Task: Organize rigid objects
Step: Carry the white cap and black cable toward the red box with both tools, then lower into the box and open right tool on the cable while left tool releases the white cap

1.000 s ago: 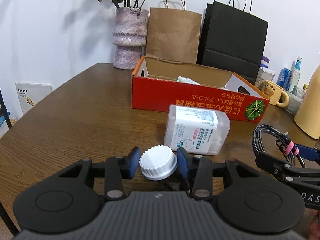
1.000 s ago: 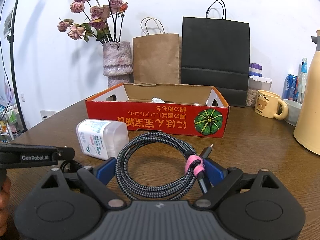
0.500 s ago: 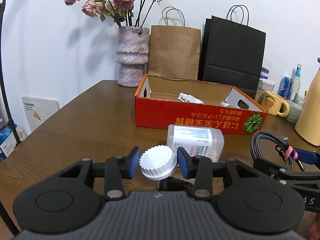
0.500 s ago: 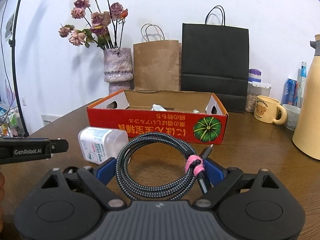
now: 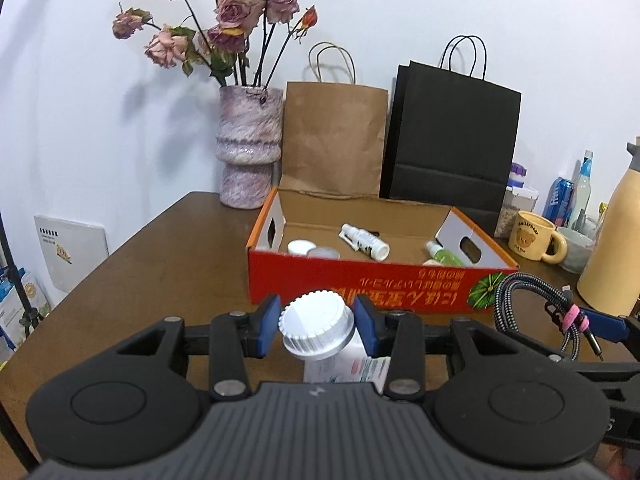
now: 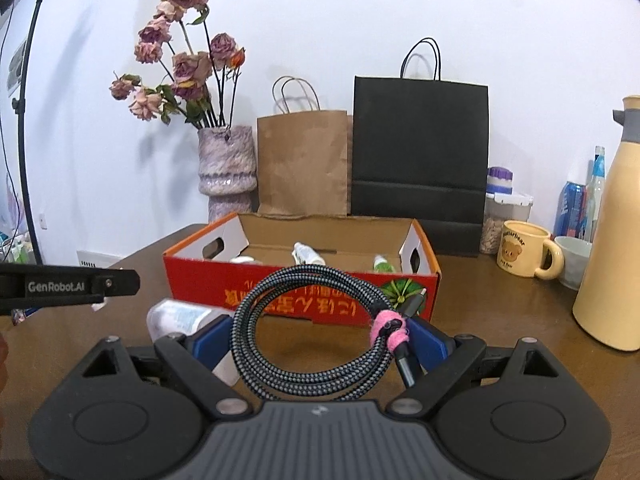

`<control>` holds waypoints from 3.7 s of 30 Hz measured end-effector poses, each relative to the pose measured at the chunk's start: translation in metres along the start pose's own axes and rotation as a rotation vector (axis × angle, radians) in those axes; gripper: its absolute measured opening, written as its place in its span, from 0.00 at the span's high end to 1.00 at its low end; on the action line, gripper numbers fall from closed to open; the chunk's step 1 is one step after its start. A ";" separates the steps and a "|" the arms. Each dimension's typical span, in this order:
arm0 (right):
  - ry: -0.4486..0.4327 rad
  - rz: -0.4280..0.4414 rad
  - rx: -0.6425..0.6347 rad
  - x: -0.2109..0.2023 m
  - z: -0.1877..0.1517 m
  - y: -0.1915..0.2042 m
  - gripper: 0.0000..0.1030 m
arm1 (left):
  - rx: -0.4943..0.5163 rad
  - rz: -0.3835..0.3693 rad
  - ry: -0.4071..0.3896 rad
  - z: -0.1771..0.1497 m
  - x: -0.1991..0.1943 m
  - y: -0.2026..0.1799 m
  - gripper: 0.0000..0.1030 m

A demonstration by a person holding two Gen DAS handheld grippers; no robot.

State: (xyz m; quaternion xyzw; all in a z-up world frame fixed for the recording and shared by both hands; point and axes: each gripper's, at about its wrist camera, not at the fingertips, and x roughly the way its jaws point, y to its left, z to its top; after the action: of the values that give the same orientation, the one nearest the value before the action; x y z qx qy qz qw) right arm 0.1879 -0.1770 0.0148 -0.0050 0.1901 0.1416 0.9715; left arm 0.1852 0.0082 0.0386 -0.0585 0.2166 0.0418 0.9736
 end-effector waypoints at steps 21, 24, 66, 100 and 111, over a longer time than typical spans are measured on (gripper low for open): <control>-0.070 -0.032 0.016 0.047 0.050 -0.010 0.10 | -0.034 0.014 -0.057 0.051 0.051 -0.014 0.59; -0.071 -0.037 0.017 0.059 0.056 -0.013 0.10 | -0.043 0.019 -0.055 0.058 0.062 -0.015 0.59; -0.004 -0.044 0.024 0.210 0.086 -0.043 0.10 | 0.007 0.093 0.032 0.096 0.209 -0.009 0.59; 0.067 -0.095 0.053 0.227 0.074 -0.055 0.00 | 0.023 0.170 0.052 0.092 0.217 -0.005 0.00; 0.042 -0.103 0.030 0.200 0.073 -0.056 0.00 | -0.009 0.166 0.034 0.090 0.189 0.013 0.00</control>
State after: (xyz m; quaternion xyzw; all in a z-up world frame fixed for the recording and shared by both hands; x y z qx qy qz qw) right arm 0.4075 -0.1716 0.0061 -0.0032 0.2120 0.0883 0.9733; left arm 0.3922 0.0438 0.0375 -0.0457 0.2372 0.1222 0.9627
